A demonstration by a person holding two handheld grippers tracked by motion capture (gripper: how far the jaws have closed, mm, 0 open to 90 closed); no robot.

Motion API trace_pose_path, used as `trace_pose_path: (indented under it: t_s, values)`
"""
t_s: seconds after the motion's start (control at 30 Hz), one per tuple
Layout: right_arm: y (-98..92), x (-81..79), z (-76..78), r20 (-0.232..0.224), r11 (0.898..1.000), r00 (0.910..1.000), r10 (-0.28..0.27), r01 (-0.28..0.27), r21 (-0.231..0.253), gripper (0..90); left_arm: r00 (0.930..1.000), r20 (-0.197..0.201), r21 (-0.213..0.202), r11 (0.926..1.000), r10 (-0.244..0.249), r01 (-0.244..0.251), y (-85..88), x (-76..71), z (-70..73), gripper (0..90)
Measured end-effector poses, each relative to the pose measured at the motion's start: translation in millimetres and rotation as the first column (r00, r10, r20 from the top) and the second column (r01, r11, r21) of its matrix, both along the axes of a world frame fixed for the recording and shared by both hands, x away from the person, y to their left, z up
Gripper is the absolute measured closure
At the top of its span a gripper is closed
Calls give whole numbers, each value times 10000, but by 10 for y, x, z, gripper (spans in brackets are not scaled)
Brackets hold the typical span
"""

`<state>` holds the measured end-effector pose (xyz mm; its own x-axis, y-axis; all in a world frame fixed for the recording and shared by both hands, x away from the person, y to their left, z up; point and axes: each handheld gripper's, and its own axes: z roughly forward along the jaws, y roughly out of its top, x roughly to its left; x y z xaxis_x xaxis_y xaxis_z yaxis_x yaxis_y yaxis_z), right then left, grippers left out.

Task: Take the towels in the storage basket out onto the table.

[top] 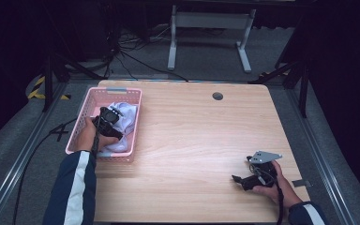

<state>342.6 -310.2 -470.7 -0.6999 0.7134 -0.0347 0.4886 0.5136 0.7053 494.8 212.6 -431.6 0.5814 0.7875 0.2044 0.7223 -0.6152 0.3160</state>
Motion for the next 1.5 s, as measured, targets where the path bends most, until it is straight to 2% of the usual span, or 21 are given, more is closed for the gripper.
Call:
trace_pose_path:
  t_s: [0.03,0.17,0.27,0.4,0.53,0.57,0.6,0.7,0.73,0.77,0.8,0.9,1.0,1.03,1.2,1.27,1.3,1.33,1.4,1.43,1.5]
  values:
    - [0,0,0,3,10000,10000,2,-2,-1,7,9999,139,196,9998,-7,4,-22,-14,11,379]
    - [0,-1,0,4,10000,10000,-4,4,3,7,9993,377,351,9994,-25,12,-38,-46,32,499]
    - [1,-1,-2,11,10000,10000,-7,7,16,6,9969,785,-318,9995,81,-56,26,-85,83,555]
    - [0,-4,-1,2,10000,10000,-10,10,19,7,9894,1450,-696,9976,70,31,82,-150,190,596]
    - [-1,-6,-1,-3,10000,10000,-13,13,17,7,9725,2326,-708,9975,134,32,124,-237,353,605]
    - [-2,-7,-1,0,10000,10000,-14,14,13,6,9680,2503,-950,9955,178,62,138,-268,397,608]
    - [-2,-8,0,0,10000,10000,-18,18,10,7,9667,2552,-1003,9949,160,100,149,-286,430,610]
    - [-2,-8,0,-2,10000,10000,-21,21,11,6,9547,2967,-1397,9900,235,191,196,-344,560,613]
    - [-2,-8,0,0,10000,10000,-21,21,10,6,9547,2967,-1397,9900,235,191,196,-344,560,613]
    - [-2,-8,0,0,10000,10000,-20,20,10,6,9405,3379,-1571,9874,356,191,230,-381,674,614]
    - [-2,-8,0,-2,10000,10000,-21,21,10,7,9366,3473,-1783,9838,467,170,239,-404,730,615]
    - [-3,-9,0,0,10000,10000,-26,26,7,6,9211,3870,-1925,9807,432,349,255,-456,906,615]
    - [-3,-10,0,0,10000,10000,-27,27,4,6,9009,4326,-2014,9777,346,592,235,-516,1068,616]
    - [-3,-10,0,0,10000,10000,-27,27,4,6,9009,4326,-2014,9777,346,592,235,-516,1068,616]
    - [-4,-12,1,-18,10000,10000,-31,31,2,6,8791,4755,-2344,9681,344,890,170,-596,1236,616]
    - [-4,-12,1,-17,10000,10000,-32,32,0,6,8765,4804,-2410,9655,301,989,145,-609,1261,616]
    - [-4,-12,1,-20,10000,10000,-33,33,2,6,8810,4726,-2483,9625,219,1093,128,-619,1281,616]
    - [-4,-12,1,-16,10000,10000,-32,32,0,6,8760,4820,-2596,9575,157,1256,99,-624,1295,616]
    - [-4,-12,1,-18,10000,10000,-33,33,0,6,8754,4833,-2570,9548,-67,1492,16,-647,1331,616]
    - [-4,-12,1,-17,10000,10000,-34,34,-1,6,8707,4915,-2549,9531,-177,1632,-21,-652,1350,615]
    - [-4,-13,0,-14,10000,10000,-47,47,0,6,8685,4944,-2584,9478,-366,1870,-109,-672,1386,616]
